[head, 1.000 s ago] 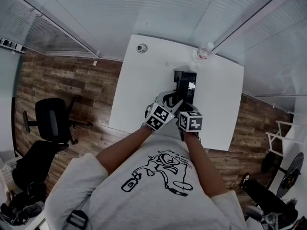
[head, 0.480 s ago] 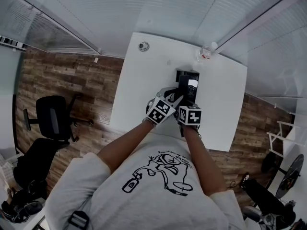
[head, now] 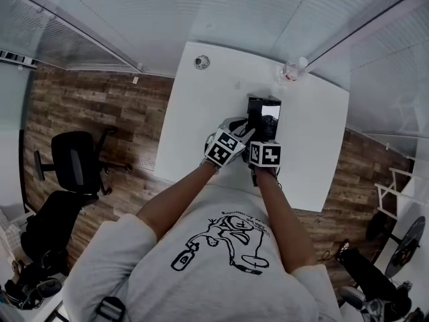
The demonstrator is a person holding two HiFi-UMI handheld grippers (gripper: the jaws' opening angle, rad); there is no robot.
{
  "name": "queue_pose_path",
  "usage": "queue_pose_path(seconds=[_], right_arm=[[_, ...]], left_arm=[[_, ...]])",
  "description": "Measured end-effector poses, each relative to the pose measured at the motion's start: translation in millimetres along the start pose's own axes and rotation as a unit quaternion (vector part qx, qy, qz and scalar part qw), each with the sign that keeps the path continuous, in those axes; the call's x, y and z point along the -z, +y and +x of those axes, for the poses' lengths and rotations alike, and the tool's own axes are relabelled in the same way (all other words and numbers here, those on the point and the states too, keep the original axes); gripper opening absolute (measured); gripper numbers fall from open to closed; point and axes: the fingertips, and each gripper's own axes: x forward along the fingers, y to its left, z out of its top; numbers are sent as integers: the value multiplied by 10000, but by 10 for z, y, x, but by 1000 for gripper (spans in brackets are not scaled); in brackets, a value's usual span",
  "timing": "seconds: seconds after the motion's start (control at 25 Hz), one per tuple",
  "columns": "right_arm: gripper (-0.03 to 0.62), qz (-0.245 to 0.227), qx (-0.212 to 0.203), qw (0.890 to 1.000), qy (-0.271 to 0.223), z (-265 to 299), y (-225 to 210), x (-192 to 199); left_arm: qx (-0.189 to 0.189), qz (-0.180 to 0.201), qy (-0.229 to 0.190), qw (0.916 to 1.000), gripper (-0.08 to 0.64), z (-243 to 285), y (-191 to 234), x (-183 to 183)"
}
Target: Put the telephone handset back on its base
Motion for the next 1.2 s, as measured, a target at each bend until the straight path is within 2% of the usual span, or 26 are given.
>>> queue_pose_path(seconds=[0.16, 0.32, 0.48, 0.84, 1.2], right_arm=[[212, 75, -24, 9999, 94, 5, 0, 0], [212, 129, -3, 9996, 239, -10, -1, 7], [212, 311, -65, 9990, 326, -5, -7, 37], [212, 488, -165, 9986, 98, -59, -3, -56], [209, 454, -221, 9987, -68, -90, -3, -49]], left_arm=[[50, -89, -79, 9999, 130, 23, 35, -40], [156, -286, -1, 9995, 130, 35, 25, -20], [260, -314, 87, 9991, 130, 66, 18, 17], [285, -486, 153, 9983, 133, 113, 81, -12], [38, -103, 542, 9985, 110, 145, 143, 114]])
